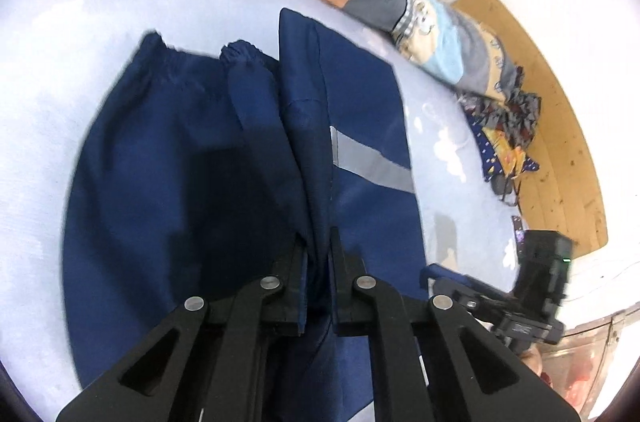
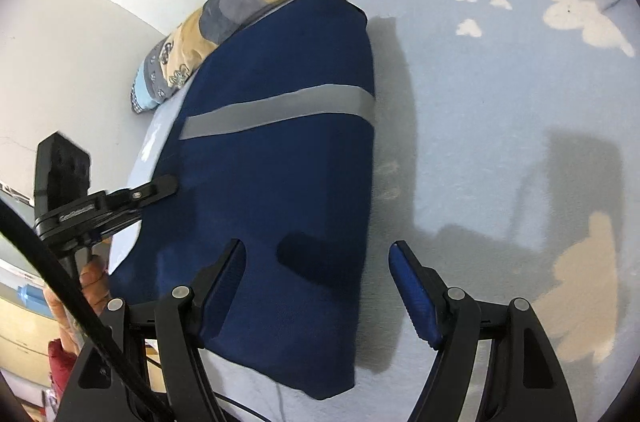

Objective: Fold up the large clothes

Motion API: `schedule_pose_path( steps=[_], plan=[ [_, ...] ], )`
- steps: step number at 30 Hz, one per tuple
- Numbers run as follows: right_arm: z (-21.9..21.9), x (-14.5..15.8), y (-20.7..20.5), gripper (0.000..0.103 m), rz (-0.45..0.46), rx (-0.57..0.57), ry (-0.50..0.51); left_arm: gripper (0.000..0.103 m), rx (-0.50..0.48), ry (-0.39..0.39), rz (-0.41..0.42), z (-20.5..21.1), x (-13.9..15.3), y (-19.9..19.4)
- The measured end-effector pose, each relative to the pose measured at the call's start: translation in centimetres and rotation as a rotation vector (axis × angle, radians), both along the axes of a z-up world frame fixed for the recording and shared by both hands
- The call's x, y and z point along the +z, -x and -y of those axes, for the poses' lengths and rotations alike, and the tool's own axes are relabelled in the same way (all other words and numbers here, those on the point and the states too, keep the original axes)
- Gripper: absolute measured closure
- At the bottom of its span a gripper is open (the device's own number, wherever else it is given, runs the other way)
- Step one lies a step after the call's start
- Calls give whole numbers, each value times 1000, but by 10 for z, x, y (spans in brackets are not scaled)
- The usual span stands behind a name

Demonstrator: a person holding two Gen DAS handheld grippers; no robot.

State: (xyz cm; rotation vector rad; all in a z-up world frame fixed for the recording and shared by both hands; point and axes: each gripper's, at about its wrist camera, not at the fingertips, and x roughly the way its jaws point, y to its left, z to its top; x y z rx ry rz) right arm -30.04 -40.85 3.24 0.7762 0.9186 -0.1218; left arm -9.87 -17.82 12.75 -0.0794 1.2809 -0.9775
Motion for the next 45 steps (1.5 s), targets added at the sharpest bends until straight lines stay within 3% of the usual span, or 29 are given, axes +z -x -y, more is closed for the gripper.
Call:
schedule_pose_path(
  steps=[4,7,9,12,14,19,20,21,23,27,29,32,33,36,38,41,45],
  plan=[
    [-18,-4,-9,24,3,72,14,96,22,32,60,-25,28,-6],
    [-45,0,-17,24,30,161,48,96,56,30,64,-50,31,-22],
    [-61,-1,-22,24,28,206,74,96,88,-1,43,-67,17,-35],
    [-76,-17,-29,24,-12,256,67,96,147,-74,-22,-89,-28,-47],
    [-80,-22,-32,24,-36,279,57,96,169,-72,-70,-101,-55,-46],
    [-73,40,-41,25,76,267,320,96,166,-27,-57,-106,-57,-40],
    [-71,50,-50,35,93,267,348,96,163,-36,-49,-106,-57,-39],
    [-69,57,-61,55,94,265,364,95,158,-49,-36,-103,-56,-38],
    [-59,63,-98,75,98,254,362,95,151,-65,-15,-100,-56,-38],
    [-53,49,-160,75,72,239,403,95,156,-56,-33,-101,-58,-40],
    [-48,27,-189,75,25,247,394,94,151,-64,-23,-101,-59,-40],
    [-33,-21,-206,84,-128,226,393,92,145,-68,-21,-98,-63,-41],
    [-29,-38,-204,86,-150,232,382,92,144,-78,-16,-96,-64,-41],
    [-15,-31,-199,90,-125,206,312,90,143,-88,-8,-95,-64,-39],
    [-17,-5,-184,80,-72,208,299,90,141,-87,6,-98,-57,-36],
    [-44,35,-145,66,-14,255,366,90,136,-91,46,-109,-42,-28],
    [-101,38,-80,66,-10,368,374,90,124,-89,97,-122,-26,-10]
  ],
)
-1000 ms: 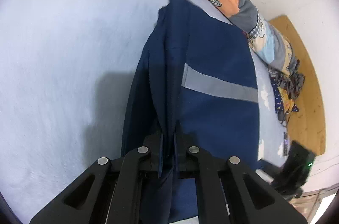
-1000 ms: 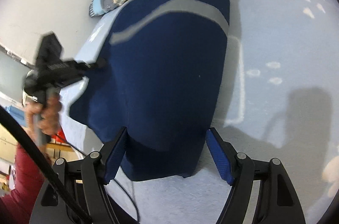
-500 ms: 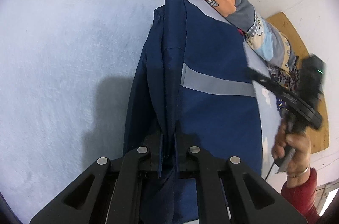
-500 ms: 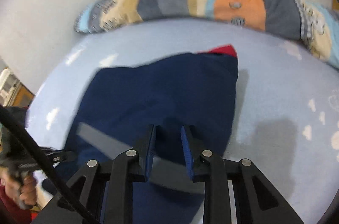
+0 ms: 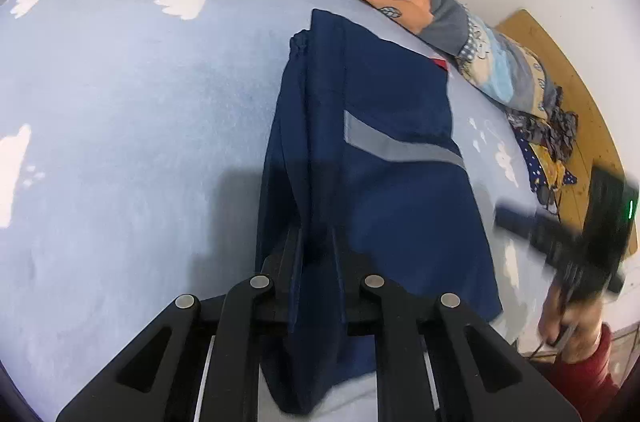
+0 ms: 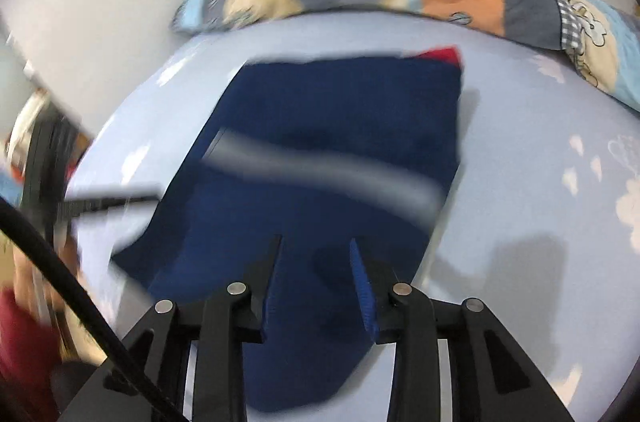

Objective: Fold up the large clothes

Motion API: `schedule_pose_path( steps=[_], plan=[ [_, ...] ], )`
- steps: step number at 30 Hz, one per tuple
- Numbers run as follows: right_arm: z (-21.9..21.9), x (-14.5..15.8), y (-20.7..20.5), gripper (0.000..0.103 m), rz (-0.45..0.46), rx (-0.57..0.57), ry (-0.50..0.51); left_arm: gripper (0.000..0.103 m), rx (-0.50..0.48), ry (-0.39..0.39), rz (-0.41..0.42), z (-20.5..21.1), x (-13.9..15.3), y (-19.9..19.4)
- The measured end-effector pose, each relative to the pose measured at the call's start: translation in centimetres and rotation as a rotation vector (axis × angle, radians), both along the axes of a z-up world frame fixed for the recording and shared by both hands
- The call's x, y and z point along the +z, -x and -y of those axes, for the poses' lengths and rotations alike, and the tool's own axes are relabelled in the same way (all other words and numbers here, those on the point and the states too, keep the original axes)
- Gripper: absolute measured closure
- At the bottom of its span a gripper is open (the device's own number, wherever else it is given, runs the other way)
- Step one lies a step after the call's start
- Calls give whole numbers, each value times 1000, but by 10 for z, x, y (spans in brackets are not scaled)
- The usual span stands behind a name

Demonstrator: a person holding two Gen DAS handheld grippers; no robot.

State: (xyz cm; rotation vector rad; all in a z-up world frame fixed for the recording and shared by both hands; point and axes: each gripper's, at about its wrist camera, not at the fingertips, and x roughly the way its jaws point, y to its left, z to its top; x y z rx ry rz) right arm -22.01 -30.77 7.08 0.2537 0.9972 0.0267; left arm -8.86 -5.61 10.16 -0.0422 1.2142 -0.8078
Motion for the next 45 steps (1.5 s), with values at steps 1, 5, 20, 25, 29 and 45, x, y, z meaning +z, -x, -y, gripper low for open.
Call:
schedule_pose_path(
  steps=[1,5,20,25,29,45],
  plan=[
    [-10,-5,10,66,-7,15,7,90,-8,7,4,-1,2,4],
    [-40,-45,27,65,-91,55,122,90,-78,-3,0,7,-3,26],
    [81,36,-61,40,80,-145,-42,66,-44,-108,205,100,55,-31],
    [115,0,-142,40,30,-219,-35,66,26,-176,142,153,8,-93],
    [119,-51,-173,40,-106,-206,-31,66,51,-203,108,167,-31,-115],
    [15,4,-11,39,-38,-13,-33,51,-55,-159,116,62,19,25]
  ],
)
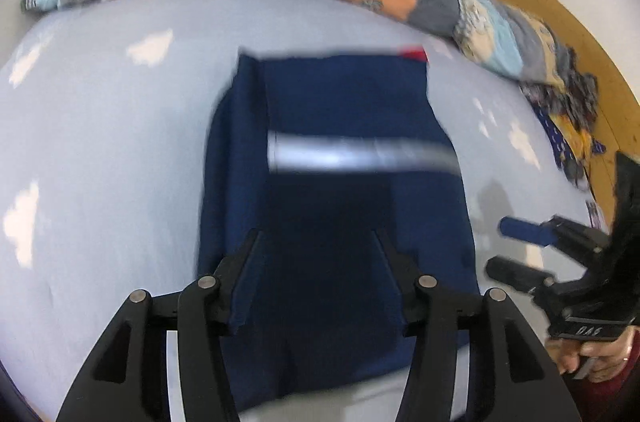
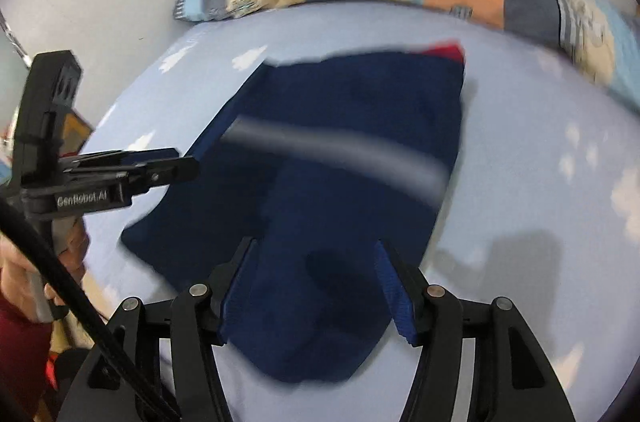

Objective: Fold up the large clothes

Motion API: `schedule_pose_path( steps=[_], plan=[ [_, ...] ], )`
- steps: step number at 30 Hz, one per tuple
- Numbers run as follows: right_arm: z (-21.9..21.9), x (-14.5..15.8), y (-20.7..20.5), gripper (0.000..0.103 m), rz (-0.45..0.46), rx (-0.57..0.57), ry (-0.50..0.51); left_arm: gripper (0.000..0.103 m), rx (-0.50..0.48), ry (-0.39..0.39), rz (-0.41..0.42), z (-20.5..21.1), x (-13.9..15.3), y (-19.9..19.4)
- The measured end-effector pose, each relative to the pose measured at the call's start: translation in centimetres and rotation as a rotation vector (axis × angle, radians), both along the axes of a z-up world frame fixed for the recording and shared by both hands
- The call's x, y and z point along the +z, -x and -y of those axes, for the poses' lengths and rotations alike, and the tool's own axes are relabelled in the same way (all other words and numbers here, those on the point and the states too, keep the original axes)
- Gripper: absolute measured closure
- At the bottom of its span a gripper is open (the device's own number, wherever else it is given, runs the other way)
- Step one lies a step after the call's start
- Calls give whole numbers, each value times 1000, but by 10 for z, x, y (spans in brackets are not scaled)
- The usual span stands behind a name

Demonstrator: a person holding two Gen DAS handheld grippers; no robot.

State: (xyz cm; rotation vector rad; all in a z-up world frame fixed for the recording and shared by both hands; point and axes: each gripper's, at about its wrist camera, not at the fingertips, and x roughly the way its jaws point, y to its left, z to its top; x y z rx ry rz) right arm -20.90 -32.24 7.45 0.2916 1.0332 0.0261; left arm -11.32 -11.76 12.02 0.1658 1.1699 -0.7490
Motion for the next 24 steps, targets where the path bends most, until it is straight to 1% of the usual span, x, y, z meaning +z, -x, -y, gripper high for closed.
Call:
schedule_pose_path(
  steps=[1,2,3,4,5,7,8,9,11,12,13,14,16,18,19,21,24],
  plan=[
    [-8,-11,10,39,-14,-6,-7,51,-4,-23,-2,-1,-7,9],
    [-12,-24,14,44,-36,-9,-8,51,-1,-39,-10,-2,-16,13],
    [-19,-44,14,47,-88,1,-5,51,10,-50,-29,-3,-27,15],
    [-23,-63,11,47,-122,1,29,51,24,-64,-58,-1,-40,16],
    [-26,-73,7,46,-129,3,48,51,25,-82,-60,1,-49,17],
    [-31,-79,3,41,-111,9,73,51,17,-119,-9,7,-52,24],
    [-33,-78,3,40,-111,17,84,51,20,-128,6,9,-48,27],
    [-33,-74,3,40,-109,15,87,51,34,-117,0,7,-41,31],
    [-27,-58,14,38,-73,-11,17,51,49,-54,-28,2,-27,40],
    [-24,-47,22,38,-54,-11,-30,51,51,-30,-20,0,-19,46],
    [-18,-35,30,38,-28,-13,-63,51,59,-25,16,1,-9,53],
    [-8,-19,40,38,17,-42,-69,51,65,-15,49,2,0,59],
    [17,-1,55,36,72,-105,-97,51,66,8,74,10,9,67],
    [50,10,68,34,108,-191,-131,51,45,33,75,29,13,72],
    [66,14,77,34,119,-241,-122,51,32,32,78,37,13,75],
    [88,16,88,34,135,-303,-122,51,4,22,88,65,9,73],
    [112,9,96,34,146,-357,-208,51,-13,-1,97,98,-3,63]
  ],
)
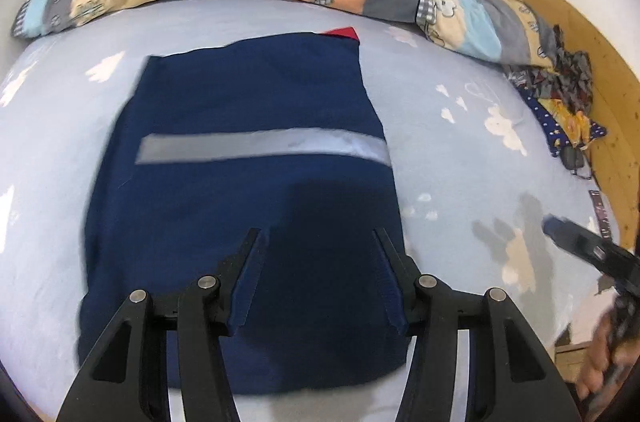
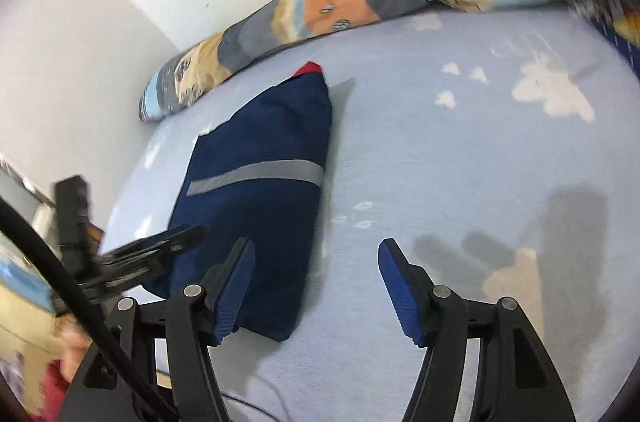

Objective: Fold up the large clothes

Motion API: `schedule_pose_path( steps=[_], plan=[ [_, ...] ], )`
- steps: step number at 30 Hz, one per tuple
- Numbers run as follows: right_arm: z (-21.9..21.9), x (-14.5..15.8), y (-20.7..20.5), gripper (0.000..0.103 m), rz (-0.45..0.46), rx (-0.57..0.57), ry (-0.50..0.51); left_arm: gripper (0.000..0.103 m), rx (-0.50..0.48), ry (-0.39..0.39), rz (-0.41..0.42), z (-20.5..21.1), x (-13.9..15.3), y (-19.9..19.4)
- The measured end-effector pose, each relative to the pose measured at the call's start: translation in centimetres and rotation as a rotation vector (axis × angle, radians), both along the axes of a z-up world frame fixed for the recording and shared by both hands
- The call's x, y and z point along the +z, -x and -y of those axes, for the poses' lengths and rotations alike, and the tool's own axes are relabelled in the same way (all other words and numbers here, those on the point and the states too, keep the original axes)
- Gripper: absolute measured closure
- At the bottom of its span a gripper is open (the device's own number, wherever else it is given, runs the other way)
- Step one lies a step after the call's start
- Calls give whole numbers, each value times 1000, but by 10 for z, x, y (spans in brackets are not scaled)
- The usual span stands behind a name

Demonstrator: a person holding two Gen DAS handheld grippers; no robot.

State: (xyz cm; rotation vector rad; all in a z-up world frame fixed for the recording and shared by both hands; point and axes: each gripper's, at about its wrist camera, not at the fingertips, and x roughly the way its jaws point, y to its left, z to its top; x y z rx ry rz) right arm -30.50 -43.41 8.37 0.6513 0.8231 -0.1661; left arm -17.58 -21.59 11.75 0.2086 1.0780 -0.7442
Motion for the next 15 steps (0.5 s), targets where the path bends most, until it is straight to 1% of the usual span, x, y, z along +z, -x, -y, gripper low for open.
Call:
schedule_pose_path(
  steps=[2,4,5,6,7,8,9,10,11,12,13,14,15],
  plan=[
    [8,-3,1,34,-4,-23,-27,51,9,-73,-15,22,-21,-14],
    [12,-4,2,34,-4,-30,-39,48,20,-135,-23,32,-47,-24],
    [14,-3,1,34,0,-29,-45,45,16,-163,-11,35,-56,-25],
    [12,-1,9,34,7,-27,-52,44,13,-180,18,36,-61,-24],
    [12,2,14,34,17,-21,-60,44,7,-192,49,38,-60,-19],
    [12,3,16,34,22,-11,-63,46,5,-195,62,38,-56,-16],
    [10,5,14,34,27,-5,-60,50,8,-171,58,34,-50,-13],
    [9,7,17,34,33,-4,-59,56,7,-138,42,28,-42,-10],
    [8,9,17,34,38,0,-60,56,-2,-105,28,22,-33,-5],
    [6,9,17,34,40,7,-61,56,-13,-89,41,16,-24,4],
    [4,9,17,34,41,9,-58,56,-21,-85,79,8,-14,17],
    [3,9,17,34,42,11,-57,54,-32,-76,95,3,-10,27],
    [0,8,15,34,42,22,-58,54,-50,-69,91,-4,-10,38]
  ],
)
